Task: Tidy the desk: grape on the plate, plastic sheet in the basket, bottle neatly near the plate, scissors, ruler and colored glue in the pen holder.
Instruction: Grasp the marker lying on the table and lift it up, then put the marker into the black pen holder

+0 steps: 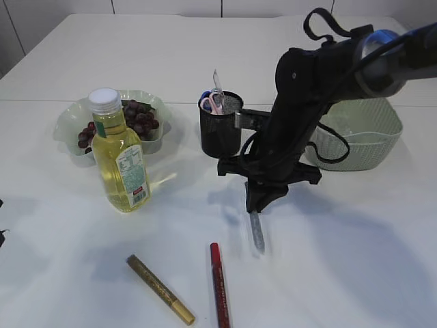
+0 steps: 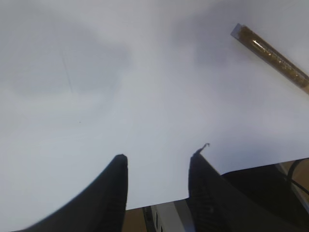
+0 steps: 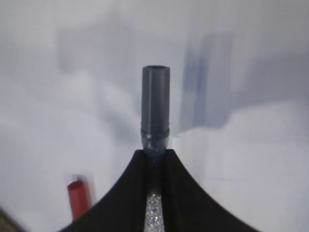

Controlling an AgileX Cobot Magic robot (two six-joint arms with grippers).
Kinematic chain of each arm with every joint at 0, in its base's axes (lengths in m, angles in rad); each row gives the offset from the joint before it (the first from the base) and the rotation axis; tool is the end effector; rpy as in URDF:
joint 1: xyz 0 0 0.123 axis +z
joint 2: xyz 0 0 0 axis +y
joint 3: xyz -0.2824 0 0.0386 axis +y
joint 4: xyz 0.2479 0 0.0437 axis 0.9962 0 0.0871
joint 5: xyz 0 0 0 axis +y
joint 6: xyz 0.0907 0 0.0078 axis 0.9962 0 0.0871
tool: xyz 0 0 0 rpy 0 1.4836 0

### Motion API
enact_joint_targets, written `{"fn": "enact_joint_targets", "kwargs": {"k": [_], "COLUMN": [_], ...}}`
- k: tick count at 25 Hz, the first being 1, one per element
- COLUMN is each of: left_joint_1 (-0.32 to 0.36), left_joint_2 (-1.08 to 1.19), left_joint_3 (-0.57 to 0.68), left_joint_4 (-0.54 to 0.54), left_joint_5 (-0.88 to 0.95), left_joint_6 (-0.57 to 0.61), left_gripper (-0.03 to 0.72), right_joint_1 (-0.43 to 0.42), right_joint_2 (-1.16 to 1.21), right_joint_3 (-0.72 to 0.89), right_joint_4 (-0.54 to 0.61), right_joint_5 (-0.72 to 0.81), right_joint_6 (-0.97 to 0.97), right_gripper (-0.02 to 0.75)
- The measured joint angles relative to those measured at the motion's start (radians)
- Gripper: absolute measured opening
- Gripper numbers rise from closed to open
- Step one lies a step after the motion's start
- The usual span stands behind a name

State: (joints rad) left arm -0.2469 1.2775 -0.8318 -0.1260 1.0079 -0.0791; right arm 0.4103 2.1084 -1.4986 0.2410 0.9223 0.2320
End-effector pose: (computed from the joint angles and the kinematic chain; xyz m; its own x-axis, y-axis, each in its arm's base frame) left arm 0.2075 -0.0623 0.2485 -0.9772 0.0965 -0.1891 0.1229 0.9835 -0.1330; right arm 0.3767 0.1828 0.1511 -0.9975 -0.0374 -0.0599 -0.0501 0.9727 0.2267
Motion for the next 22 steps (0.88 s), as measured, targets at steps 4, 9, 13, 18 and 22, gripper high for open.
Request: {"fn": "enact_joint_targets", "kwargs": {"k": [4, 9, 13, 18, 22], "left_joint_1": [0.0, 0.0, 0.0, 0.0, 0.0], "left_joint_2": [0.0, 0.0, 0.0, 0.0, 0.0], "left_joint_3": [0.0, 0.0, 0.0, 0.0, 0.0], "left_joint_4": [0.0, 0.0, 0.0, 0.0, 0.0], "left_joint_5": [0.0, 0.0, 0.0, 0.0, 0.002], "left_joint_6": [0.0, 0.0, 0.0, 0.0, 0.0], "left_gripper": [0.308, 0.308, 0.308, 0.308, 0.308], "right_joint_1": [-0.046, -0.158, -0.247, -0.288, -0.288], "right_joint_2": [-0.005, -0.052, -0.074, -0.074, -0.074], "right_joint_3": [-0.038, -0.075, -0.115, -0.16, -0.164], "right_joint_4": [0.112, 0.32, 0.604, 0.945, 1.102], "right_joint_5": [0.03, 0.037, 0.037, 0.01, -0.051], "right_joint_6": [-0.105, -0.291, -0.509, -0.864, -1.09], "right_gripper": [0.076, 0.076, 0.076, 0.076, 0.076]}}
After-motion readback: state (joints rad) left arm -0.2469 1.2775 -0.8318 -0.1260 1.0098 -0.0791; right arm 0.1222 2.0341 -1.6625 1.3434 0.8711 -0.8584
